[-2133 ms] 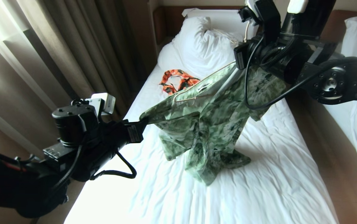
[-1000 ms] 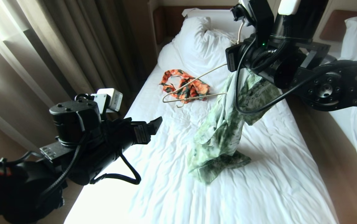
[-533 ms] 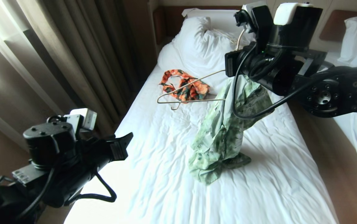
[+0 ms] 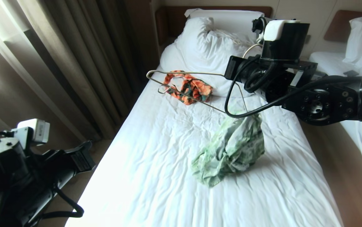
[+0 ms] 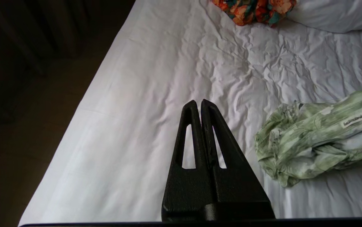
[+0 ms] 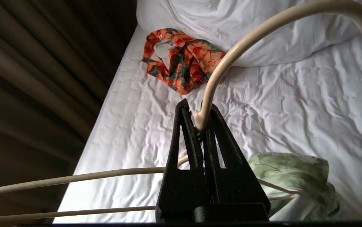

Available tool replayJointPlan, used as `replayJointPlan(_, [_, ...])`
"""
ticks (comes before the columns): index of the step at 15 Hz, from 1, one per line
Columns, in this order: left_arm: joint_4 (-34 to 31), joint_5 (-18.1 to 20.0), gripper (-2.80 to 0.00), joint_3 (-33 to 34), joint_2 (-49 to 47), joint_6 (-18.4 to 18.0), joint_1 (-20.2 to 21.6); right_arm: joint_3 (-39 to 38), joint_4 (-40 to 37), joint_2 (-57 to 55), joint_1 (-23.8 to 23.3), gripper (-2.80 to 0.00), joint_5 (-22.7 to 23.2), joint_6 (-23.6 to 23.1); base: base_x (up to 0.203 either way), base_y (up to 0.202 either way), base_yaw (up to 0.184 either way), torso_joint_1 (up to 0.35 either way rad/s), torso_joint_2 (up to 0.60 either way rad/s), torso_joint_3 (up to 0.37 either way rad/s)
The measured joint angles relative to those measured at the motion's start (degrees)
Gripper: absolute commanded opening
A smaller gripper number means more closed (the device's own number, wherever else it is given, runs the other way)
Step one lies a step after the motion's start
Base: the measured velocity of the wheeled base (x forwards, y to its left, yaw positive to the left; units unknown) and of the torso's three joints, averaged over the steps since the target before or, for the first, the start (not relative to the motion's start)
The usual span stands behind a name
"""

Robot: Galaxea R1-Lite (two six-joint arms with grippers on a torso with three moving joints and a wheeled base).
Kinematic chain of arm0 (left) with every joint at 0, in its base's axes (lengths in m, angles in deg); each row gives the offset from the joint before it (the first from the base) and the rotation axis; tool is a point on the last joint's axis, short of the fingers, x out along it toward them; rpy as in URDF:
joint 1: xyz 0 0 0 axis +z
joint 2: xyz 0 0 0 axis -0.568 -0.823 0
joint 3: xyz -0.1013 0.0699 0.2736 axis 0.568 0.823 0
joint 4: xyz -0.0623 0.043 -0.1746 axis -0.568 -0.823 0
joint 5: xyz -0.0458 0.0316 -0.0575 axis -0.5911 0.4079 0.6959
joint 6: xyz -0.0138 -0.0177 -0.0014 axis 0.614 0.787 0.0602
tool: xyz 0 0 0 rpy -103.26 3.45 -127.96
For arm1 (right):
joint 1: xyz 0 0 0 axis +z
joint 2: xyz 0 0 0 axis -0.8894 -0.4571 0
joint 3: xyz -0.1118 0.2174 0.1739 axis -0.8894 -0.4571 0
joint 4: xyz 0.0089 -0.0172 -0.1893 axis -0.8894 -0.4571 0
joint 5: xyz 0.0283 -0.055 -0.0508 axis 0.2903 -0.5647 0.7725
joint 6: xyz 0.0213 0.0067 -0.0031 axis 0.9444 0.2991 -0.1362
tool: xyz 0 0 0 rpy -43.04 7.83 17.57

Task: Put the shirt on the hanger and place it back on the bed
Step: Take the clothes hanger out of the clothes, then place the hanger on the bed

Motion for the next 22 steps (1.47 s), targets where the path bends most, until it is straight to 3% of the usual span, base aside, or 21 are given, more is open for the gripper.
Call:
replayJointPlan(5, [0.0, -1.4, -2.8, 1.9, 3.9, 0.0, 0.3, -1.5, -5.3, 1.3, 1.5, -2.8, -0.8, 2.3, 0.0, 0.0, 0.0, 0.0, 0.0, 0.0])
replayJointPlan(9, [-0.1, -2.1, -2.8, 4.7, 6.8, 0.1, 0.5, -13.0, -5.1, 2.8, -0.4, -2.8, -1.7, -4.1, 0.0, 0.0, 0.0, 0.0, 0.0, 0.0])
replayJointPlan(14, [0.0, -3.0, -2.8, 6.7, 8.6, 1.9, 0.7, -28.1, 9.4, -1.1, -3.0, -2.8, -1.7, -11.5, 0.0, 0.0, 0.0, 0.0, 0.0, 0.0])
replayJointPlan(19, [0.0, -3.0, -2.8, 7.6, 9.1, 2.8, 0.7, -31.4, 21.0, -12.9, -5.7, -2.8, -1.7, -16.5, 0.0, 0.0, 0.0, 0.0, 0.0, 0.0])
replayJointPlan(22, [0.0, -2.9, -2.8, 8.2, 9.3, 2.8, 0.7, -31.3, 23.0, -17.9, -6.6, -2.8, -1.6, -19.2, 0.0, 0.0, 0.0, 0.0, 0.0, 0.0])
